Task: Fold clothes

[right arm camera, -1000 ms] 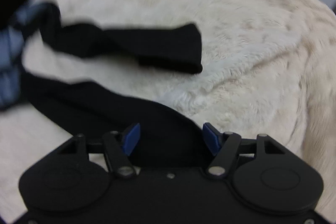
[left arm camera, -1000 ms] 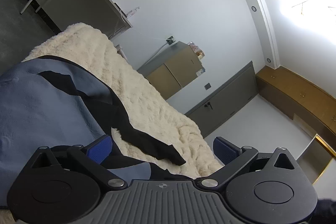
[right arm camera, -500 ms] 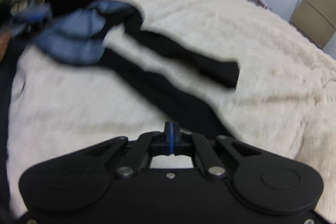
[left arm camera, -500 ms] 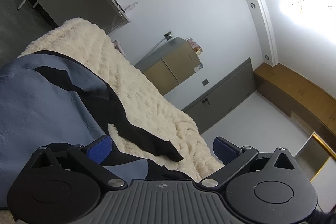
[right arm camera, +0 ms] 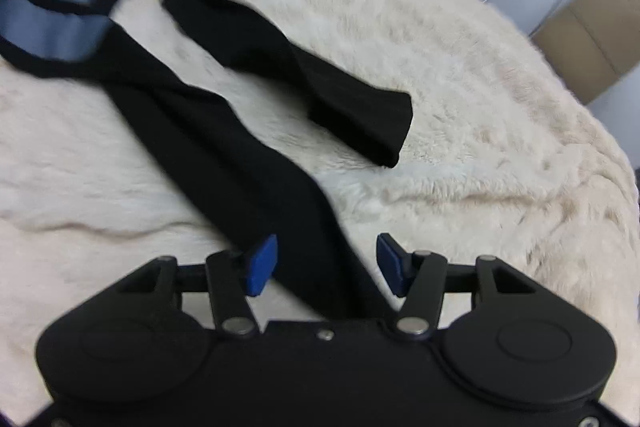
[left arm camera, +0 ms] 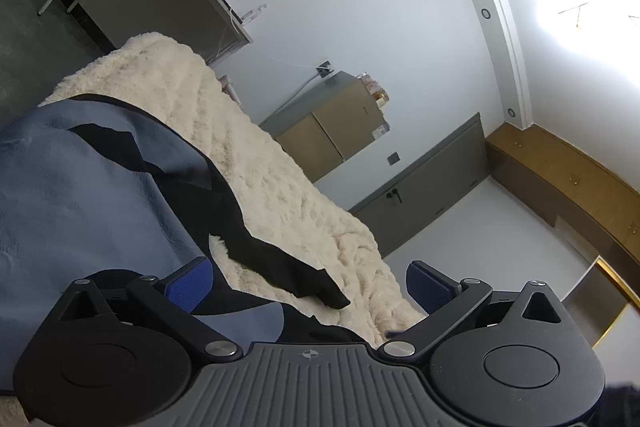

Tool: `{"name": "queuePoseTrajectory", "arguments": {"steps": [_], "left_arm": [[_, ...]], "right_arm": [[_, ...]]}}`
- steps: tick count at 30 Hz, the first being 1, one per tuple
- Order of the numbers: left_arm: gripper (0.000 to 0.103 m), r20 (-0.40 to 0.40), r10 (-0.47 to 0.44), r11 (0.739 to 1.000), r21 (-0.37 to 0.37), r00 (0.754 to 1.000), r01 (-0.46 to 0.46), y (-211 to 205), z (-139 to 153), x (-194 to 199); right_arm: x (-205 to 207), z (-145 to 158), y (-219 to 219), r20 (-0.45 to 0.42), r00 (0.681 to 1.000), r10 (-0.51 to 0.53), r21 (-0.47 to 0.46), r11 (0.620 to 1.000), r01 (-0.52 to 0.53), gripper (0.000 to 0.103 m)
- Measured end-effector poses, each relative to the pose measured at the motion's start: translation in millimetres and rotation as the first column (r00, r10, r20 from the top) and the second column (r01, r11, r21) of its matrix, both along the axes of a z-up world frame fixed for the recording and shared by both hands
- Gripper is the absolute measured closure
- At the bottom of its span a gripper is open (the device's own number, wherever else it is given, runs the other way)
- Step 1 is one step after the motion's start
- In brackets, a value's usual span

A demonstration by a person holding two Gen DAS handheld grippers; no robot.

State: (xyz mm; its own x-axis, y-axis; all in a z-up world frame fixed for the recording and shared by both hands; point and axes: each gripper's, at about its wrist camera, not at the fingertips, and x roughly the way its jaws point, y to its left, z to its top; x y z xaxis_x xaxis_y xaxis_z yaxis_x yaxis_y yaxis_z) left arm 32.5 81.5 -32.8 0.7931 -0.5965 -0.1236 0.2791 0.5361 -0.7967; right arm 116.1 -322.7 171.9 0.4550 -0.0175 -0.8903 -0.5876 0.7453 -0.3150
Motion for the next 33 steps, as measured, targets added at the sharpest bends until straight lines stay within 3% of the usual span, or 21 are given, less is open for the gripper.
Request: {"name": "queuePoseTrajectory", "arguments": {"steps": [2,3,4,7,11,15,17,19,21,25,28,30,32,33], "left_arm": [[0.001,-0.001,0.003,1.000,0.008,1.000,-0.003,-0.8,0.4,0.1],[0.001,-0.002,0.006,1.000,0.013,1.000,-0.006,-1.3,0.7,-0.2],[0.001,-0.002,0.012,1.000,0.018,1.000,-0.012,-1.7,0.9,-0.7],[0.001,-0.003,0.015,1.000,0.007,1.000,-0.015,0.3,0.0,-0.8],[0.001,-0.010,0.015,1.000,-0.019,1.000,-0.015,3.5,-2.5,1.2],[0.001,-0.004,-0.004,1.000,-0.014,1.000,0.004,1.3,-0.5,3.3],[0.001,-0.010,-0.021,1.000,0.004,1.000,0.021,-1.9,0.3,4.2],[0.001,-0.011,-0.024,1.000,0.015,1.000,0.025,-3.0,0.5,2.8],[0.001,-0.007,-0.014,1.000,0.017,1.000,0.014,-2.1,1.3,-0.3],[0.001,-0.013,0.008,1.000,0.005,1.000,-0.008,0.7,-0.6,-0.4],[0.001,-0.024,0.015,1.000,-0.001,1.000,-0.015,1.6,-2.3,1.7],[0.001,-0.024,0.014,1.000,0.005,1.000,-0.014,0.9,-2.1,1.7],[0.001,-0.028,0.012,1.000,0.011,1.000,-0.012,0.1,-1.8,2.2],[0.001,-0.030,0.010,1.000,0.011,1.000,-0.009,0.0,-2.0,2.8]], "right_arm": [[17.9,-9.3,1.4,-0.088,0.996,-0.012,-0.001,1.000,0.012,0.069],[20.6,-13.4,2.8,-0.127,0.992,-0.002,-0.025,1.000,-0.001,0.097],[20.3,-15.4,4.7,-0.143,0.990,0.017,-0.048,0.999,-0.024,0.103],[-5.6,-3.5,8.0,-0.101,0.989,0.111,-0.031,0.993,-0.114,0.103],[-69.1,27.5,18.2,0.060,0.965,0.256,-0.049,0.966,-0.253,0.103],[-112.9,22.3,15.9,0.093,0.944,0.317,-0.109,0.945,-0.307,0.103],[-104.9,16.8,4.6,0.119,0.963,0.241,-0.079,0.969,-0.232,0.097],[-88.7,14.7,-3.5,0.122,0.979,0.165,-0.025,0.986,-0.163,0.083],[-65.9,12.7,-8.2,0.103,0.988,0.115,0.026,0.993,-0.118,0.080],[-21.4,-1.9,-4.9,0.028,0.993,0.118,-0.010,0.993,-0.118,0.080],[11.1,-19.2,-1.2,-0.064,0.993,0.094,-0.049,0.994,-0.098,0.072],[25.8,-28.5,-1.8,-0.123,0.990,0.073,-0.040,0.996,-0.078,0.075],[28.6,-28.8,1.7,-0.136,0.988,0.074,-0.035,0.996,-0.079,0.102],[25.9,-26.4,4.5,-0.117,0.989,0.091,-0.041,0.995,-0.096,0.103]]}}
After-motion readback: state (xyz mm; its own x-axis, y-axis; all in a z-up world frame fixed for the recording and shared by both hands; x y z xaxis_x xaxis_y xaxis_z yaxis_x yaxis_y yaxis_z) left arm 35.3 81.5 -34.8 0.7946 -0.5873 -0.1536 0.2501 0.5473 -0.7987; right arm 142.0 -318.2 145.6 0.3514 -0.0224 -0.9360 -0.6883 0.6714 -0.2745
